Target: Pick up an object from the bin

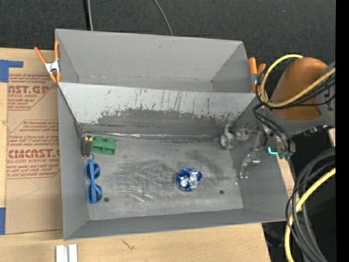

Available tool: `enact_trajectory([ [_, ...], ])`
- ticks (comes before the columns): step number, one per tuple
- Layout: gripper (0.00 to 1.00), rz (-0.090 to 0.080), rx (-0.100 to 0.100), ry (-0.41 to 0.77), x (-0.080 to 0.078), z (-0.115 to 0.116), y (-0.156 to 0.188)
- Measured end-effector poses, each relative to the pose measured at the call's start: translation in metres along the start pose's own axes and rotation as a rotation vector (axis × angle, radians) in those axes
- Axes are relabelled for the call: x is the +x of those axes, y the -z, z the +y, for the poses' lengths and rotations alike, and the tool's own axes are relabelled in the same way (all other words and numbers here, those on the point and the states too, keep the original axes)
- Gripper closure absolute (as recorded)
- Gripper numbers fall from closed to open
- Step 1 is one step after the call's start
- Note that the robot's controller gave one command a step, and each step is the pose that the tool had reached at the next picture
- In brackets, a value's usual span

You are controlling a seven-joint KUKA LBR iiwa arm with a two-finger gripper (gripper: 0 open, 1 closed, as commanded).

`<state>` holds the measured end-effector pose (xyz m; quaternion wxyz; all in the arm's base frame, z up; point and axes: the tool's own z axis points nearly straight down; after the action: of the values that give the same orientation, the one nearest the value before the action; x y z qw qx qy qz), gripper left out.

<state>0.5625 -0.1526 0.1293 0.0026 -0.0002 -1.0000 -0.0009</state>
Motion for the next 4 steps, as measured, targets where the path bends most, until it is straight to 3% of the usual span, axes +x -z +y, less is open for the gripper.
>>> enact_trajectory([
  [1, 0.00, -0.001, -0.001, 0.502, 0.064, 0.048, -0.047],
  [2, 0.00, -0.010, 0.002, 0.638, 0.068, 0.157, -0.054],
  [3, 0.00, -0.011, 0.003, 0.761, 0.068, 0.242, -0.055],
  [4, 0.00, -0.026, 0.008, 0.658, 0.075, 0.289, -0.056],
])
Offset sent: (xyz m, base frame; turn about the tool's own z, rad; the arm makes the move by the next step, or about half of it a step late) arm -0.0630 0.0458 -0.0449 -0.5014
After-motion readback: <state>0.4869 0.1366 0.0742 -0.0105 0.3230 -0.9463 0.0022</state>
